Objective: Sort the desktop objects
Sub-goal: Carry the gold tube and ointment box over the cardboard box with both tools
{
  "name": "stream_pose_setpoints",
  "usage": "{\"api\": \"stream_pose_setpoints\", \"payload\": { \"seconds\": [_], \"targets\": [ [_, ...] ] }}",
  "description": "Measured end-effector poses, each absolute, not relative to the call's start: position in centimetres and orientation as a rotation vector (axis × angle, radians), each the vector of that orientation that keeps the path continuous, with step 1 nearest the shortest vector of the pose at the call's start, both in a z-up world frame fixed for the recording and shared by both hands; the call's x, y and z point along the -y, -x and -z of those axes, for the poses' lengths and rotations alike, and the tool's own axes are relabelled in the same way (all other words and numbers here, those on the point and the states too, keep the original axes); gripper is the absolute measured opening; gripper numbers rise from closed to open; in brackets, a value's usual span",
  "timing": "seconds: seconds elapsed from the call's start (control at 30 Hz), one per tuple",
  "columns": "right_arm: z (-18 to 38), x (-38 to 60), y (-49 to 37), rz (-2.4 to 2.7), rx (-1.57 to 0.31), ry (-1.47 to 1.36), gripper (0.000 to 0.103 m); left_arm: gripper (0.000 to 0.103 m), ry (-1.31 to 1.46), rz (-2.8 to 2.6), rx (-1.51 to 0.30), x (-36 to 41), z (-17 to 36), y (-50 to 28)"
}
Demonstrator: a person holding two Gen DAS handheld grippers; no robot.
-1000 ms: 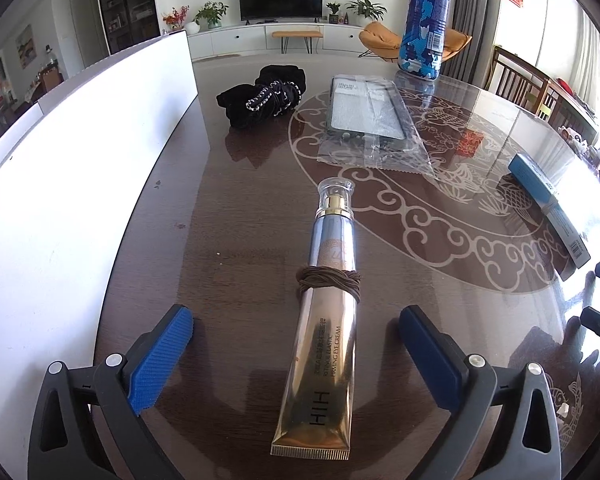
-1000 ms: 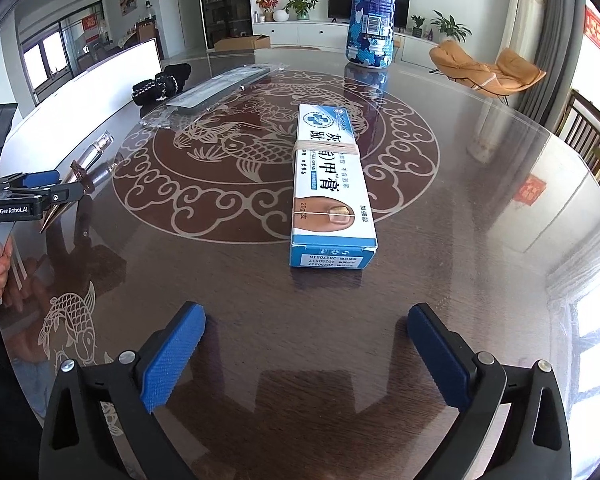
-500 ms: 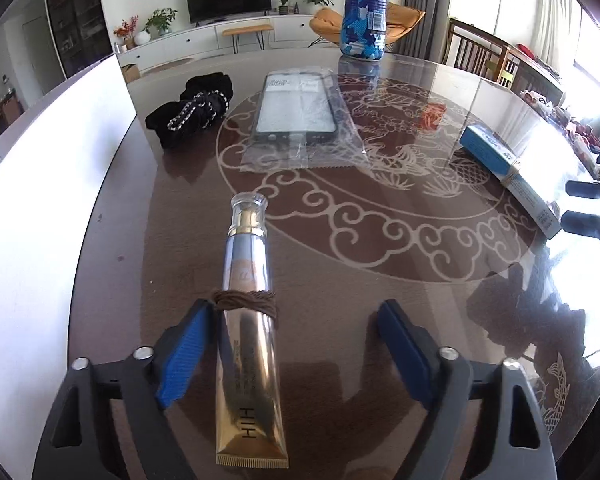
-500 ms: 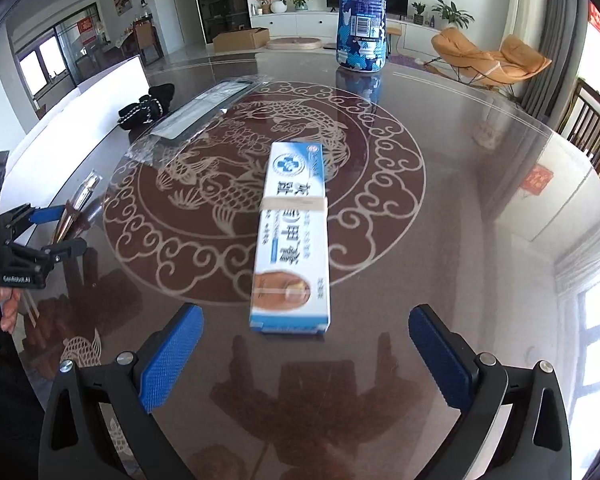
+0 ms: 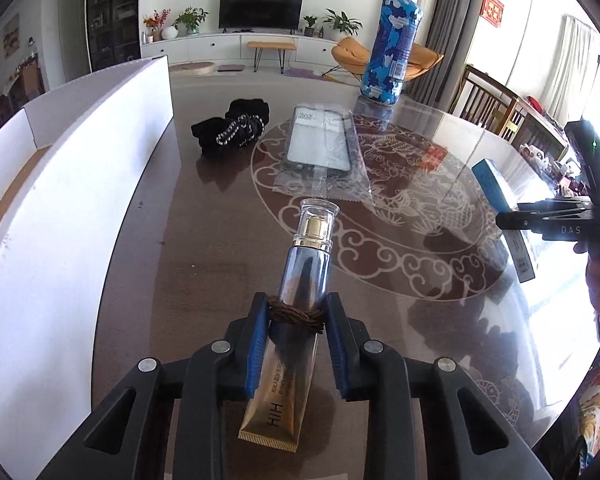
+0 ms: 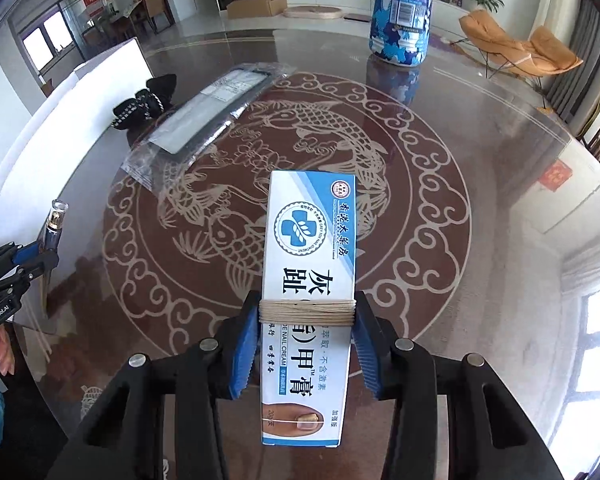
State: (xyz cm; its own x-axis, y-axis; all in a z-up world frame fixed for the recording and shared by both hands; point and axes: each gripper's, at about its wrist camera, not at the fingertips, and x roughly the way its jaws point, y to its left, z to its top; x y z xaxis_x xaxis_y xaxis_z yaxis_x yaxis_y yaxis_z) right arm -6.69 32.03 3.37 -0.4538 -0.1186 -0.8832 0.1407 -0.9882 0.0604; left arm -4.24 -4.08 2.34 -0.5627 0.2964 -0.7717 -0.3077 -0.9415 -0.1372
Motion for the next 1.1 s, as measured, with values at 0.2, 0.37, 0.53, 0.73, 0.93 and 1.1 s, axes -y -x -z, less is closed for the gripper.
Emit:
{"api": "stream_pose_setpoints", "payload": {
  "seconds": [0.2,0.37,0.53,0.73,0.93,1.1],
  "targets": [
    [-9.0,-28.6,5.5,2.579,-0.084,-1.370,0.045,0.028,1.079,-2.564,0.057,5.3,-7.4,2.4],
    [-12.5,-24.4,5.5,2.555,-0.067,-1.231,0.045,0.028,0.953,-2.624,0.129,8.5,-11.7,0.6],
    [-15.9,-17.5,5.8,2.459,-0.046,-1.094,0.045,0.028,0.854,-2.704,0.185,14.2,-16.5,-1.3],
    [-18.9,-6.4,6.7,2.297,0.008,-0.948,0.045,0.028,0.860,-2.856,0.190,23.2,-20.0,-2.5],
    [-18.4,4.7,7.4,2.124,0.034,-0.932,0.045,0.028,1.081,-2.886,0.223,30.4,-17.6,-0.9],
    [-13.0,11.1,8.8,2.061,0.002,-1.068,0.045,0.028,1.331,-2.834,0.225,33.5,-12.7,2.7]
  ]
}}
